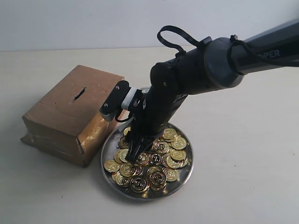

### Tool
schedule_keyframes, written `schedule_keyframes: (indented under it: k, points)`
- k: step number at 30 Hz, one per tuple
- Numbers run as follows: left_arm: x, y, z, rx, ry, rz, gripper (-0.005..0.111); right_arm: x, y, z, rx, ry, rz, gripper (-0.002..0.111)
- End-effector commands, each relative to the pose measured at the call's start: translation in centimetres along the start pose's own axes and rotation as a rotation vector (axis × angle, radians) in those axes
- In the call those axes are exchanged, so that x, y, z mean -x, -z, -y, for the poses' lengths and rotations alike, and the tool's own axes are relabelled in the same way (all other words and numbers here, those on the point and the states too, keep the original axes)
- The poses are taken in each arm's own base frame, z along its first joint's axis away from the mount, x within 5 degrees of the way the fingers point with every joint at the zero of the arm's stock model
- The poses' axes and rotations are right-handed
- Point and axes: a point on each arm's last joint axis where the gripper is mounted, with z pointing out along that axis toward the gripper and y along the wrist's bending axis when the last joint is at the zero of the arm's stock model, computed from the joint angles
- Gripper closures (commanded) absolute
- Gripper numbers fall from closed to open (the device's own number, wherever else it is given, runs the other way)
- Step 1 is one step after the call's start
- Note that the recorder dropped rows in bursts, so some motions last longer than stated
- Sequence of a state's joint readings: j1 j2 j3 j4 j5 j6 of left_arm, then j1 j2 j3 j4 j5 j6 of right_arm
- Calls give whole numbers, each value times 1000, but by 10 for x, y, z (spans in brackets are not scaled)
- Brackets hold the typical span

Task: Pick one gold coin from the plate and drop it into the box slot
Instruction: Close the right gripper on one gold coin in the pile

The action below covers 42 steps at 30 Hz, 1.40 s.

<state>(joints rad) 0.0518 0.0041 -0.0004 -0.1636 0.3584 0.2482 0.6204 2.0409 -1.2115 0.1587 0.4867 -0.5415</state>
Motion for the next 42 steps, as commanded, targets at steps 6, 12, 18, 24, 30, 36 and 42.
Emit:
schedule_keyframes:
  k: [6,12,18,24,30,36,42]
  points:
    - [1,0,0,-5,13,12,107,4,1,1,-15,12,26,55]
    - [0,0,0,-6,13,8,107,4,1,2,-18,12,30,55]
    - [0,0,0,-6,13,8,107,4,1,1,-16,12,27,55]
    - [0,0,0,-6,13,8,107,4,1,1,-16,8,27,55]
    - [0,0,0,-6,13,8,107,4,1,1,-17,8,29,55]
    - [0,0,0,-6,13,8,107,5,2,2,-22,10,35,55]
    - [0,0,0,-6,13,8,107,7,2,3,-35,10,57,55]
